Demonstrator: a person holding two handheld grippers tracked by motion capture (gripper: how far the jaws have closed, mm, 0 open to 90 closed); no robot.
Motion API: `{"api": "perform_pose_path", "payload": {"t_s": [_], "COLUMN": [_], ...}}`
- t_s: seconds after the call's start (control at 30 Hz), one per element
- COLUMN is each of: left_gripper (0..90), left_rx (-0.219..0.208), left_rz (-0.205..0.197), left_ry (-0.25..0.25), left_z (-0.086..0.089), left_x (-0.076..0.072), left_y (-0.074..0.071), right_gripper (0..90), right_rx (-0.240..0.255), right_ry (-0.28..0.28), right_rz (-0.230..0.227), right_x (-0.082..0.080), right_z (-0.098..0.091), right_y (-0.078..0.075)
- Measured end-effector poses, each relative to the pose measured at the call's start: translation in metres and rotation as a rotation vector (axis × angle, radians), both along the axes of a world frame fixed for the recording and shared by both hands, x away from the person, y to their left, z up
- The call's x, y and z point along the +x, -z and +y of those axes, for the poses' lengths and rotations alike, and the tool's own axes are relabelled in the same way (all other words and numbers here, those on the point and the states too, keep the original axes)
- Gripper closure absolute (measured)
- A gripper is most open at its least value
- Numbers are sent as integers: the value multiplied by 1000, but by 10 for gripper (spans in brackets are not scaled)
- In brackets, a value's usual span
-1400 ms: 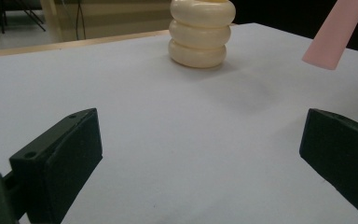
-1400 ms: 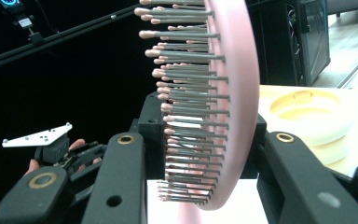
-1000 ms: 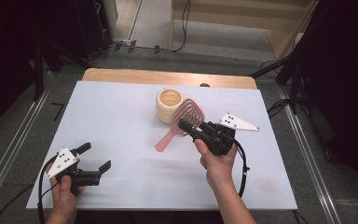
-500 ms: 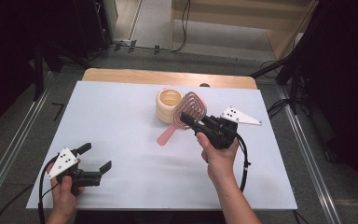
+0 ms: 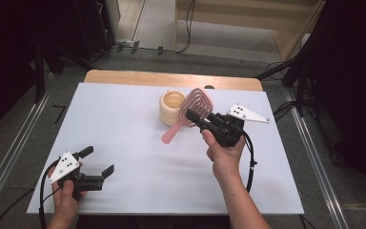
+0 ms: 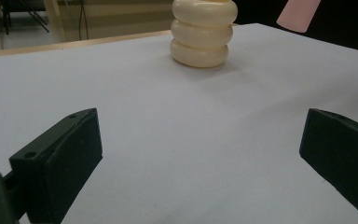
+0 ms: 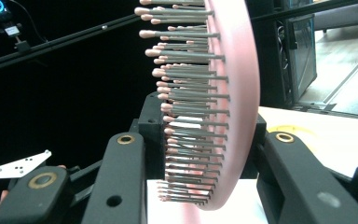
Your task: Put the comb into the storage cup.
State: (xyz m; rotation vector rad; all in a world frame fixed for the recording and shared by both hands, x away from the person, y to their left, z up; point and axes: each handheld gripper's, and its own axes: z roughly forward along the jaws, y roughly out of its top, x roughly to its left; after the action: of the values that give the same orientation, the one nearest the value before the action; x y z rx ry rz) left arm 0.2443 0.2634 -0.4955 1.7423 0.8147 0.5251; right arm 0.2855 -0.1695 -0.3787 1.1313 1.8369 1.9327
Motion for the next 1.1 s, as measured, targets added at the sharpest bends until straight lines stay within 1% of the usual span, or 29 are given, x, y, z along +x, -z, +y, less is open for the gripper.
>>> {"api": "perform_pose_path", "payload": {"t_s": [0.27,0.47,0.83,1.1], "left_gripper": [0,0,0,0], "left_rx": [0,3,0,0], "left_rz": [-3,-4,-3,-2], "left_ry": [1,1,1,2], "left_z": [0,0,0,0], "left_x": [0,0,0,0], "left_y": [0,0,0,0], "right_gripper": [619,619,619,619], "right_rx": [-5,-10,-13,-10], "right_ry": [9,19,33,42], "right_rz": [-12,-9,-10,-15], "right_x": [9,15,21,27], "right_z": [1,0,-3,-6], "right_y": [-4,-5,-8,-13]}}
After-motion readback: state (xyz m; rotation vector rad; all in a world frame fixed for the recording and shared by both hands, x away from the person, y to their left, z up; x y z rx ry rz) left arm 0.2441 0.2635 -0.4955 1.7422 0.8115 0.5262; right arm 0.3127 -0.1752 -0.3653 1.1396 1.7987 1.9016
